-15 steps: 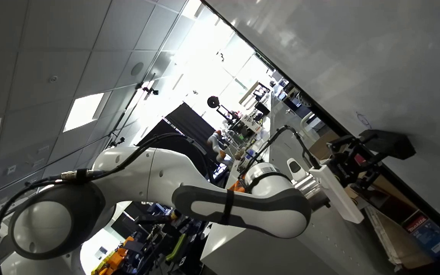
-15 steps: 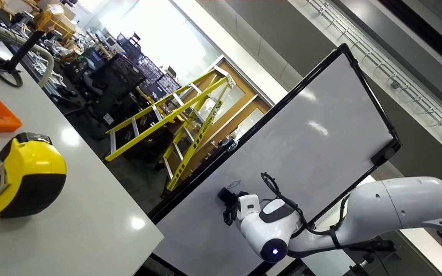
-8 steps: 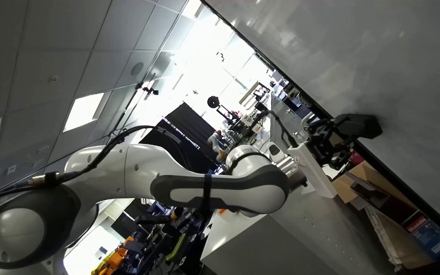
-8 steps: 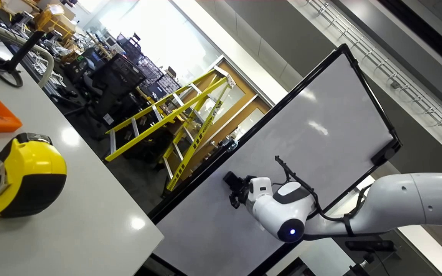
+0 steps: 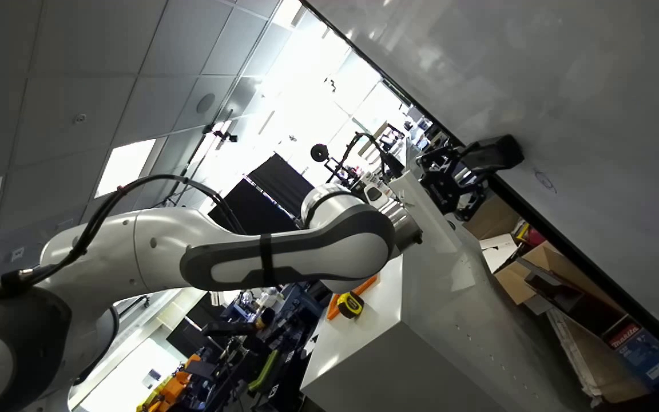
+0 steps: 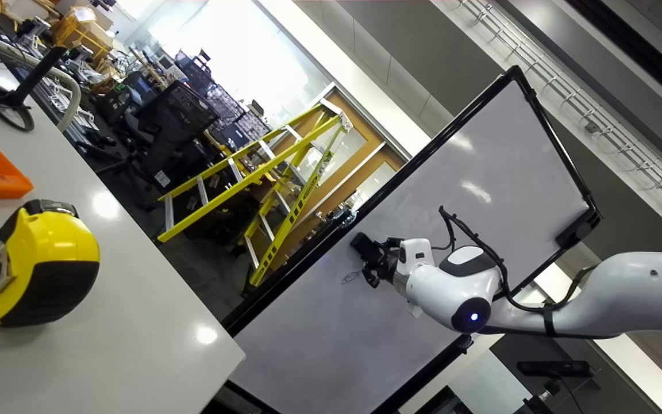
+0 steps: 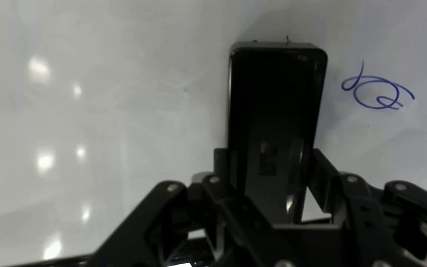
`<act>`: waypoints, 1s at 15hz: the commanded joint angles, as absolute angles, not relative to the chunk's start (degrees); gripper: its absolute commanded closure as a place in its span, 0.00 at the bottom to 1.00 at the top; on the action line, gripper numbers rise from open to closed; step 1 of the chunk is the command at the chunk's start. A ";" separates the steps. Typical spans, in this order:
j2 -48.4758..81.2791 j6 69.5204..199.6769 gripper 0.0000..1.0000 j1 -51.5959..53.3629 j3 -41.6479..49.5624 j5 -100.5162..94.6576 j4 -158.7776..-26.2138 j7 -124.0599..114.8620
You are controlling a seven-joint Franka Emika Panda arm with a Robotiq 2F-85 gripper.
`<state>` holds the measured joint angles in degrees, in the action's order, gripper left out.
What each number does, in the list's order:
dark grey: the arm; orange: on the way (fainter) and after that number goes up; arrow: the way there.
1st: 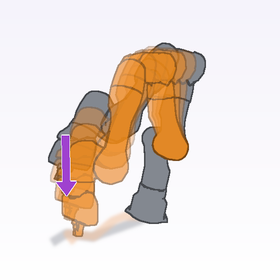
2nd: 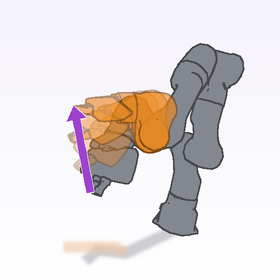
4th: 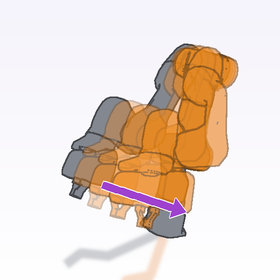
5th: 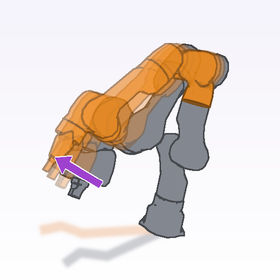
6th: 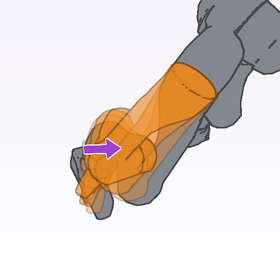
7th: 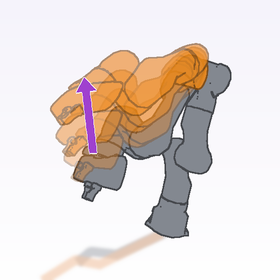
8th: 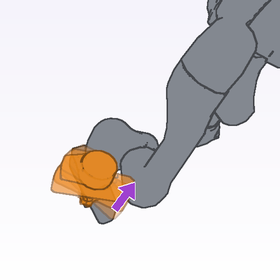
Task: Use the black duster to erase the board then put the duster back on the table
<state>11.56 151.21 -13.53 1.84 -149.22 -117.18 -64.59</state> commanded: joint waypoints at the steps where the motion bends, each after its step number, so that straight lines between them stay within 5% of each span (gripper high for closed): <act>1: 10.81 150.70 0.71 -13.14 2.86 -149.03 -116.82 -60.09; 2: 10.66 148.95 0.71 -12.90 2.84 -149.03 -117.32 -59.12; 3: 11.46 151.07 0.46 -13.23 2.27 -148.94 -117.25 -61.53; 7: 11.46 150.68 0.46 -13.18 2.29 -148.96 -117.39 -60.56; 8: 11.16 149.15 0.71 -12.59 1.90 -148.97 -117.54 -60.44; 15: 11.89 136.71 0.71 -8.93 0.63 -148.97 -118.85 -59.92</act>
